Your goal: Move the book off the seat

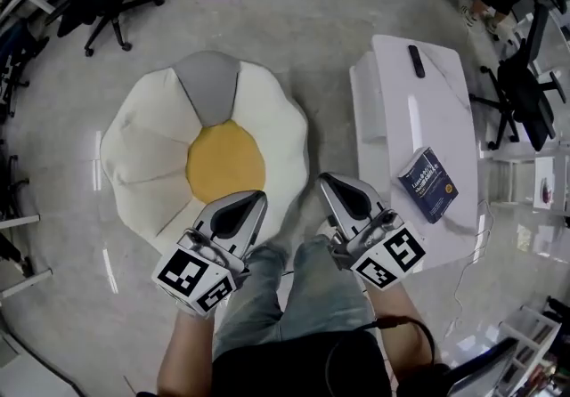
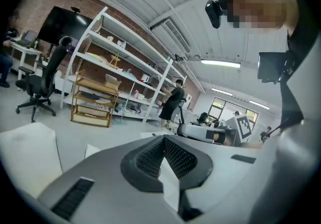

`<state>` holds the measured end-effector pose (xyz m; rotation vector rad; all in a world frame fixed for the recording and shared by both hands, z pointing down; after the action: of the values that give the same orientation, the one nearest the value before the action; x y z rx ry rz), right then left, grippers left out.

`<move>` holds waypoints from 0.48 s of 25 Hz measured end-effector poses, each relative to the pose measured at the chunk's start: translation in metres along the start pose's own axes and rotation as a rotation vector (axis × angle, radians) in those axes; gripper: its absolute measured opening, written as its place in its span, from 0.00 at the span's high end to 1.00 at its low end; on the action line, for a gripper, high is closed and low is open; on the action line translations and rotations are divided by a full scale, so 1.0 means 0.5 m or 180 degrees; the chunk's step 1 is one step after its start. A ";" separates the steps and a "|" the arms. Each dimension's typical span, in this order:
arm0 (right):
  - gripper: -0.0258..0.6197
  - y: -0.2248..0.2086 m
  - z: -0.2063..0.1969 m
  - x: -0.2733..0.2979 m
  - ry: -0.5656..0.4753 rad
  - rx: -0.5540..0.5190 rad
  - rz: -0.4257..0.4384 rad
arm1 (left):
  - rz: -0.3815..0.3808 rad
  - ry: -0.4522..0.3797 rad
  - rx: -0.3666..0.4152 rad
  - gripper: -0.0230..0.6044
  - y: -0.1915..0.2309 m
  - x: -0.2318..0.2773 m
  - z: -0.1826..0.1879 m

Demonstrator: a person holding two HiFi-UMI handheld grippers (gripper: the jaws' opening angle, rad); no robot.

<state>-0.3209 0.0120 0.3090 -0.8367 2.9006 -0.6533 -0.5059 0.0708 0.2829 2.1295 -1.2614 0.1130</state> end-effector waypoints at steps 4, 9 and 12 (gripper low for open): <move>0.94 0.060 0.085 0.026 -0.0067 -0.0110 0.0210 | -0.0016 -0.0243 -0.0002 0.96 -0.045 -0.054 0.087; 0.94 0.133 0.193 0.049 -0.0220 -0.0142 0.0434 | 0.0074 -0.0366 0.0178 0.96 -0.114 -0.117 0.184; 0.94 0.165 0.257 0.055 -0.0319 -0.0172 0.0534 | 0.0104 -0.0325 0.0345 0.96 -0.156 -0.136 0.216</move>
<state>-0.3640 0.0117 0.1602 -0.6033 2.8682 -0.5051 -0.5051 0.0859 0.1340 2.2321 -1.3776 0.0894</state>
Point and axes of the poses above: the fingertips, and each gripper's own axes: x forward along the fingers, y to its left, z out of its top, the point moved 7 cm from there along -x, backward along the fingers, and after that the axes turned 7 degrees about -x, right-handed, at the moved point
